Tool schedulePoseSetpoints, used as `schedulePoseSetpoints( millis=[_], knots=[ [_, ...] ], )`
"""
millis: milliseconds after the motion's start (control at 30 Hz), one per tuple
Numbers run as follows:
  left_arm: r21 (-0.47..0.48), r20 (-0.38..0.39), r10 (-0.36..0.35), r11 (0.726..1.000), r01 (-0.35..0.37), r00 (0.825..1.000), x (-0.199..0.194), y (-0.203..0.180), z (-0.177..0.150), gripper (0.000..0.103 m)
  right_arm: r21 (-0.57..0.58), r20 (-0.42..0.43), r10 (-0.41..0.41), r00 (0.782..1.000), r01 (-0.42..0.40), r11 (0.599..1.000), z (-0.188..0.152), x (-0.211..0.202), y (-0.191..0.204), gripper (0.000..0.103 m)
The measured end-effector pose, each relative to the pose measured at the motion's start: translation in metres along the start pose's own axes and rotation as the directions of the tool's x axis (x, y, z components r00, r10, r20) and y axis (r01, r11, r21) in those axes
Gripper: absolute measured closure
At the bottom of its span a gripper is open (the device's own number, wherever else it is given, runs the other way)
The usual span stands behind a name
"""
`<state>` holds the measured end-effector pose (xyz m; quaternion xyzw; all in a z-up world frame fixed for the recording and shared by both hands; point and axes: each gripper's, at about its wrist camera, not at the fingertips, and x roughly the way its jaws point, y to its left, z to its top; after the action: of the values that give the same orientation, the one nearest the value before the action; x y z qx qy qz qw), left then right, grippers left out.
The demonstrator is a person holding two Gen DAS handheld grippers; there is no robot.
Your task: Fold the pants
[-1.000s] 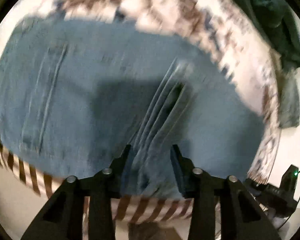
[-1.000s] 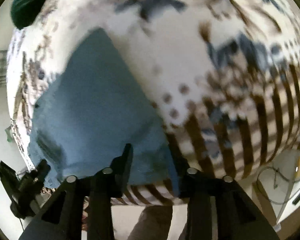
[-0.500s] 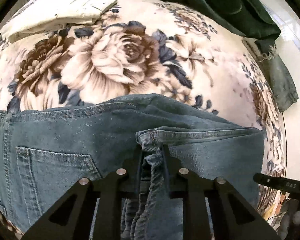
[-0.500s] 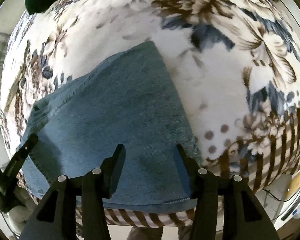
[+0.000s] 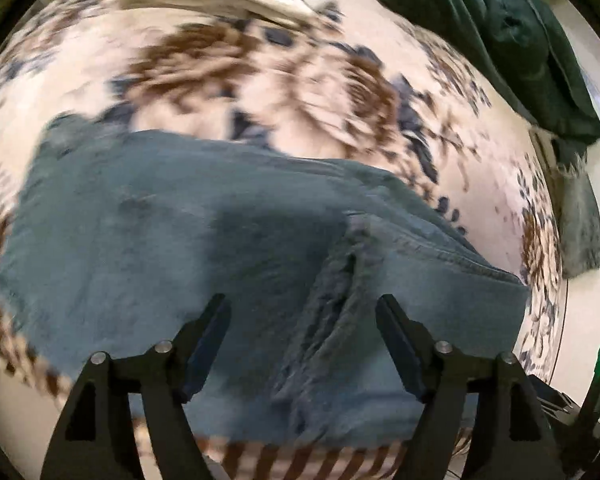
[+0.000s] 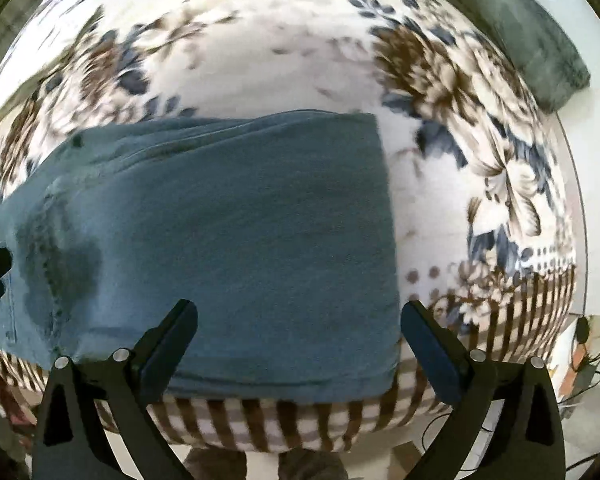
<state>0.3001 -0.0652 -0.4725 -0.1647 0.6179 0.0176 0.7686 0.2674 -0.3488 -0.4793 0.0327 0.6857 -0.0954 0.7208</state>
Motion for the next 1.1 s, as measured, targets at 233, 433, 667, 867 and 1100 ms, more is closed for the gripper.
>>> schedulePoseSetpoints(
  millis=[233,433,667,867,1100],
  knots=[
    [-0.12,-0.043,0.061,0.991,-0.065,0.997,-0.032,0.057,-0.03,0.019,-0.026,0.033,0.013,0.999,-0.013,1.0,-0.017,-0.03,0.041,0.0],
    [-0.247,-0.012,0.089,0.965,-0.09,0.996,-0.058,0.11,-0.041,0.019,-0.047,0.024,0.043,0.999,-0.041,0.998,-0.025,-0.042,0.066,0.0],
    [-0.572,0.062,0.041,0.82,0.002,0.997,-0.052,0.206,-0.055,0.02,-0.078,-0.017,0.053,0.998,-0.054,0.995,-0.031,-0.03,0.086,0.0],
    [-0.728,0.125,-0.108,0.665,0.165,0.986,-0.018,0.256,-0.061,0.021,-0.062,-0.041,0.04,0.998,-0.042,0.997,-0.034,-0.015,0.087,0.0],
    [-0.715,0.209,-0.094,0.665,0.218,0.973,0.003,0.256,-0.041,0.06,-0.037,-0.085,0.033,0.996,-0.036,0.999,-0.036,-0.002,0.085,0.0]
  ],
)
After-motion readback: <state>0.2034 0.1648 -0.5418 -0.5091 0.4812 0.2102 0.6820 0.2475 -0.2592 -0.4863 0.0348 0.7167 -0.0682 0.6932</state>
